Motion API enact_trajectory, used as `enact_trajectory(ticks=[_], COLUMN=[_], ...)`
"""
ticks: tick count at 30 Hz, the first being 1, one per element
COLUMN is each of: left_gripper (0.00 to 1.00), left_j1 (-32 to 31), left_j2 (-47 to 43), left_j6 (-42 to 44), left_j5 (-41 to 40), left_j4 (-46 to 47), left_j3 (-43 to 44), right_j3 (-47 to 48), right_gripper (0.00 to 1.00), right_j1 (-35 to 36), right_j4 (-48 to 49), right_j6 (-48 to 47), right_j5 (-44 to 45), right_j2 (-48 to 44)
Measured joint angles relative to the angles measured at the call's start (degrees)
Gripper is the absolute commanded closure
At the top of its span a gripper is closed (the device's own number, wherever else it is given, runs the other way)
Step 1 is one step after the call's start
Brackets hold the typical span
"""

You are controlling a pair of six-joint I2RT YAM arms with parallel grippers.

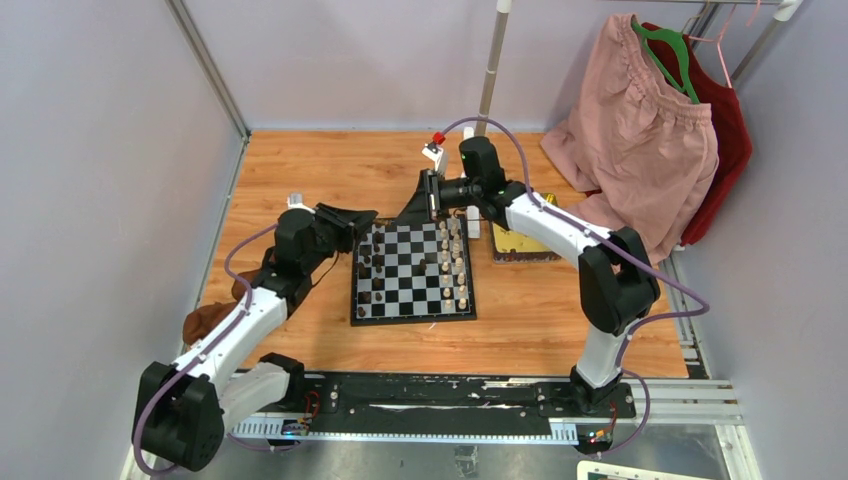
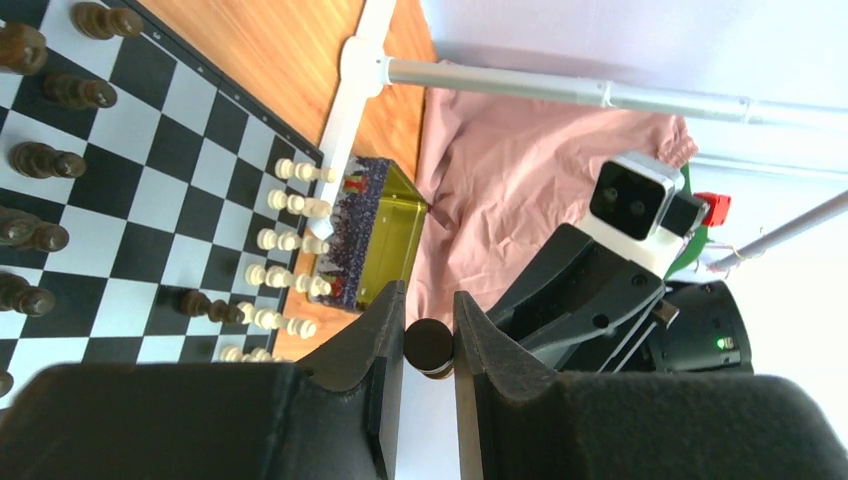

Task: Set up the chess pieces on the board
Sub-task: Pick up the chess piece from the storage box.

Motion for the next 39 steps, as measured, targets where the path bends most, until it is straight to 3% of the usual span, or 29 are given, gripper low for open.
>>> enact_trajectory(ticks=[12, 30, 39], left_gripper=[1.00, 1.00, 1.00], left_j1=[0.0, 0.0, 0.0], left_j2=[3.1, 5.3, 6.3], left_j6=[-5.5, -7.3, -7.5], left_j5=[-1.6, -1.5, -1.4], left_j4=[2.5, 4.7, 5.7], left_j3=[-0.7, -0.7, -0.7], right_j3=[-2.0, -1.6, -0.7], right_gripper=[0.74, 0.74, 0.84], right_j1=[0.0, 0.3, 0.5], right_j4=[11.2, 12.4, 12.4], right_j6=[6.6, 7.7, 8.2], right_j5=[1.7, 1.8, 1.6], right_j2=[1.4, 4.7, 5.2])
